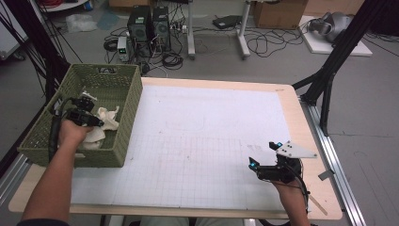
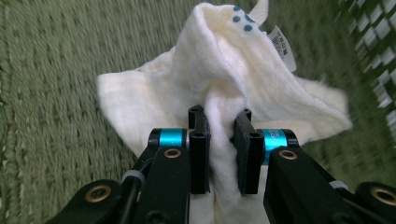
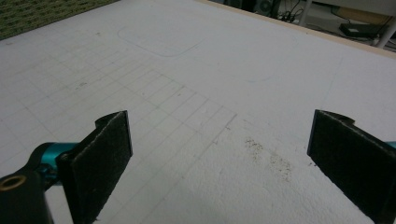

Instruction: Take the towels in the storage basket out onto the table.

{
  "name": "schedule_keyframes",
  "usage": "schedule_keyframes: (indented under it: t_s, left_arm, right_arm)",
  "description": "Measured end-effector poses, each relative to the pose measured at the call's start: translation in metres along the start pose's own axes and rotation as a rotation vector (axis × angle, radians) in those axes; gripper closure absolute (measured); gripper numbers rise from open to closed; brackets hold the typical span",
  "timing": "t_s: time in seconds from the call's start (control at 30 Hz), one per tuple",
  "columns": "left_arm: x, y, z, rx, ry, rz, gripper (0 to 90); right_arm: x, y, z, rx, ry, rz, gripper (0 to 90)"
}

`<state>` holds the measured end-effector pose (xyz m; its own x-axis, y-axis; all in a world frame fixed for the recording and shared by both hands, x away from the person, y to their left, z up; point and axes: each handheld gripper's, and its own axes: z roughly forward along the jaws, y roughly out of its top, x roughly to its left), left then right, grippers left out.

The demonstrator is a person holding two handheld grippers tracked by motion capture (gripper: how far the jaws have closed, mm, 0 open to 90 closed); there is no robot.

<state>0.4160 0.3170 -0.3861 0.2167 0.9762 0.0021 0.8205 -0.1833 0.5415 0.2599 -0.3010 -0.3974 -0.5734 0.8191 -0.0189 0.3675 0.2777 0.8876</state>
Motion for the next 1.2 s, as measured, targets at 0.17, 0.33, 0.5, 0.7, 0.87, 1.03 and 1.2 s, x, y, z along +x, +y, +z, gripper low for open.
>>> schedule_keyframes:
  t_s: [0.17, 0.33, 0.5, 0.7, 0.87, 1.03, 1.2]
  left_arm:
    - [0.007, -0.001, -0.015, -0.140, -0.040, -0.082, 78.9]
    - [0.012, -0.002, -0.034, -0.290, -0.078, -0.132, 79.0]
    - [0.016, -0.006, -0.051, -0.379, -0.088, -0.140, 79.0]
    - [0.019, -0.010, -0.074, -0.509, -0.145, -0.161, 79.0]
    - [0.021, -0.009, -0.096, -0.604, -0.180, -0.157, 79.0]
    - [0.021, -0.005, -0.118, -0.674, -0.203, -0.151, 79.0]
    - [0.014, 0.001, -0.136, -0.739, -0.239, -0.131, 79.0]
  right_arm:
    - [-0.001, 0.001, -0.003, -0.008, 0.000, 0.014, 5.7]
    - [-0.001, 0.001, -0.003, -0.012, 0.002, 0.016, 5.7]
    - [0.000, 0.002, -0.002, -0.019, 0.014, 0.007, 5.7]
    - [0.001, 0.004, -0.001, -0.021, 0.016, 0.005, 5.7]
    - [0.002, 0.004, -0.001, -0.018, 0.018, 0.006, 5.7]
    - [0.002, 0.004, 0.000, -0.020, 0.019, 0.004, 5.7]
    - [0.002, 0.004, 0.000, -0.017, 0.019, 0.004, 5.7]
